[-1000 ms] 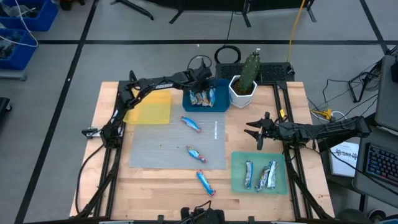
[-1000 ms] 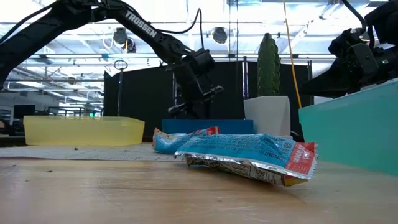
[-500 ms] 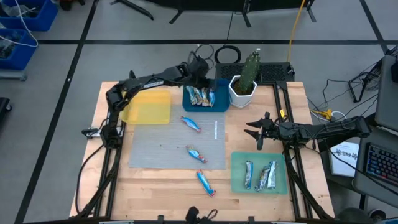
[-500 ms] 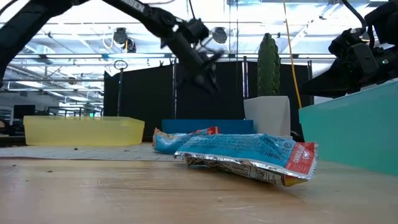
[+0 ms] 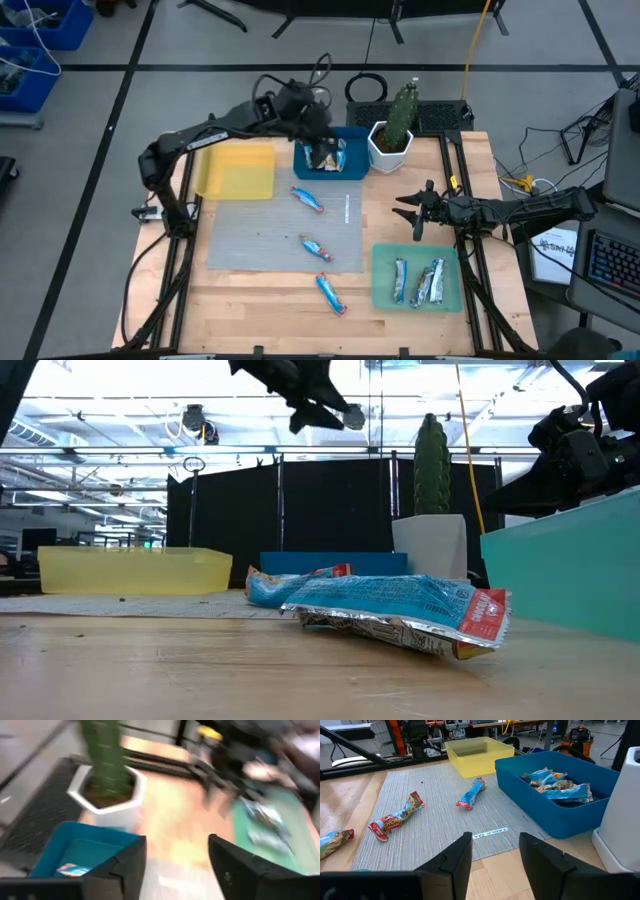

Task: Pick and place Granola Bars by type
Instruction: Put the red granola bar into the yellow bin

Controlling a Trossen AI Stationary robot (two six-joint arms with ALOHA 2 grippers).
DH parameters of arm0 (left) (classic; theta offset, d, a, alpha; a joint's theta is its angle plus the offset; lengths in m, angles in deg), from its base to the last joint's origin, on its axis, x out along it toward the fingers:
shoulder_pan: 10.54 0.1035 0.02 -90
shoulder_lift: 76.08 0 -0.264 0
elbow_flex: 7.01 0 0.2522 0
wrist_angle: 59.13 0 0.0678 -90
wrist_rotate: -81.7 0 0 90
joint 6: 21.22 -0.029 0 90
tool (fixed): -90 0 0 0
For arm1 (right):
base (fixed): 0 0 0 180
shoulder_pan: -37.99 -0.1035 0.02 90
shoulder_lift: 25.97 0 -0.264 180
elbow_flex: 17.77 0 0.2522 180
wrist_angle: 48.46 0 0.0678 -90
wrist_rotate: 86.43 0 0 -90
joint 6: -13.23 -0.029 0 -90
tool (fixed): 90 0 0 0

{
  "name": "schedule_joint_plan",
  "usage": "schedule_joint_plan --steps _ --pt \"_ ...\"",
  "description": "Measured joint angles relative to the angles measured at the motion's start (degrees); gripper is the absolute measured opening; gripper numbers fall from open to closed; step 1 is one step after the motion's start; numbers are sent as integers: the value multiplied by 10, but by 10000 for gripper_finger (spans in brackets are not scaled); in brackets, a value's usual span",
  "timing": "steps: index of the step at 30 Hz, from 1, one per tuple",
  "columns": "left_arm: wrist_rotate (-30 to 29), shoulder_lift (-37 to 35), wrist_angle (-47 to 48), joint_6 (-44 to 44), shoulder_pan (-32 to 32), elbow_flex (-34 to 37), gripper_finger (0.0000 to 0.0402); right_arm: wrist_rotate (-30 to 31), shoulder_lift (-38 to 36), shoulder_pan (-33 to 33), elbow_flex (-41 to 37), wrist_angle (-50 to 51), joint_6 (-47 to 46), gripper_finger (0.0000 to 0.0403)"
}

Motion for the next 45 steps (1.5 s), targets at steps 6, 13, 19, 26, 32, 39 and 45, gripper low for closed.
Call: schedule_joint_plan --steps 6,13,19,26,32,39,45 --pt "58 -28 142 -201 -37 0 295 0 0 0 0 0 0 157" --pt "45 -27 262 -327 -100 0 353 0 0 0 0 0 0 157" --pt "15 -27 261 -389 -174 0 364 0 0 0 0 0 0 157" --pt "-21 -27 260 -397 -264 0 354 0 0 0 0 0 0 157" --pt "-72 -19 256 -397 -330 0 349 0 0 0 0 0 0 157" --pt "-87 19 250 -394 -366 2 349 0 0 0 0 0 0 157" --pt "-90 62 226 -414 -394 2 349 0 0 0 0 2 0 157"
